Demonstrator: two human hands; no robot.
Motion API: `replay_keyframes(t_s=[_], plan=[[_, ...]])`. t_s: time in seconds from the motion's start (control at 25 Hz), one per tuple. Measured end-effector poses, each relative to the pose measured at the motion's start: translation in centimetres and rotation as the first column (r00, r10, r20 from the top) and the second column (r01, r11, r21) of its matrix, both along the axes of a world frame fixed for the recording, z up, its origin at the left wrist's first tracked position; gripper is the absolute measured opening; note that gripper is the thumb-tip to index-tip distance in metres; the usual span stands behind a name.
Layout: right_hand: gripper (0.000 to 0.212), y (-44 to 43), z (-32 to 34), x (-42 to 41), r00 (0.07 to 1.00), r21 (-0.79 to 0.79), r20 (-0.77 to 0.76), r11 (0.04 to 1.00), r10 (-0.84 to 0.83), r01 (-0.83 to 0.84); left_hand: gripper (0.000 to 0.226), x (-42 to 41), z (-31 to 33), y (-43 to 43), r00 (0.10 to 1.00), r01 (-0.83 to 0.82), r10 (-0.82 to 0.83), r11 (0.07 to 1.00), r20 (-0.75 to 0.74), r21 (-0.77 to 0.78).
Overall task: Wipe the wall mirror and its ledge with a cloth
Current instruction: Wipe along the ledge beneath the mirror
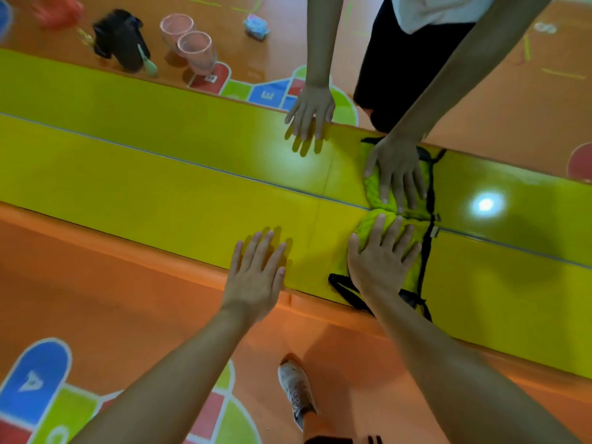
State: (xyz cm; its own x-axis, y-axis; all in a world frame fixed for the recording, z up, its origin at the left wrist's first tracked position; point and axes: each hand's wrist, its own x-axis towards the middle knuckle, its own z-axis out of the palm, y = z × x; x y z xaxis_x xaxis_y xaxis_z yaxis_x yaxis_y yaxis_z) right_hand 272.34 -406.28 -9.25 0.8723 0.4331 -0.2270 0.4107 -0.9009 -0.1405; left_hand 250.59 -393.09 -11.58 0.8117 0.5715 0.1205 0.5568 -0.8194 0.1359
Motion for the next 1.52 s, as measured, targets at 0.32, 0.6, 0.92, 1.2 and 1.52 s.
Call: replay_keyframes(t_s=[0.32,0.6,0.92,1.2,1.52], plan=[[0.075,11.3,0.2,-7.7,0.993,-0.027,-0.020,0.993,0.115,-0.116,0.055,-5.6,0.4,10.5,0.997,-0.071,0.071,0.997,0.020,-0.027],[0.078,23.1,-0.3,-15.0,0.998,-0.048,-0.014,0.997,0.056,-0.056,0.054,-15.2,-0.8,21.9,0.992,-0.093,0.095,0.995,0.079,-0.033],[0.078,36.8,-0.5,-24.2,0.998,-0.060,0.004,0.996,0.063,-0.063,0.051,-25.9,-1.0,35.6,0.994,-0.028,0.028,1.000,0.102,-0.001],[0.077,48.3,-0.6,-31.9,0.994,-0.051,0.034,0.994,0.103,-0.101,0.051,-32.7,-1.0,44.8,0.990,-0.013,0.015,1.000,0.138,-0.018],[0.077,63.5,-1.0,-42.1,0.978,0.015,0.035,0.978,0.206,-0.206,0.052,-41.6,0.0,57.3,0.991,-0.122,0.122,0.993,0.061,-0.002]])
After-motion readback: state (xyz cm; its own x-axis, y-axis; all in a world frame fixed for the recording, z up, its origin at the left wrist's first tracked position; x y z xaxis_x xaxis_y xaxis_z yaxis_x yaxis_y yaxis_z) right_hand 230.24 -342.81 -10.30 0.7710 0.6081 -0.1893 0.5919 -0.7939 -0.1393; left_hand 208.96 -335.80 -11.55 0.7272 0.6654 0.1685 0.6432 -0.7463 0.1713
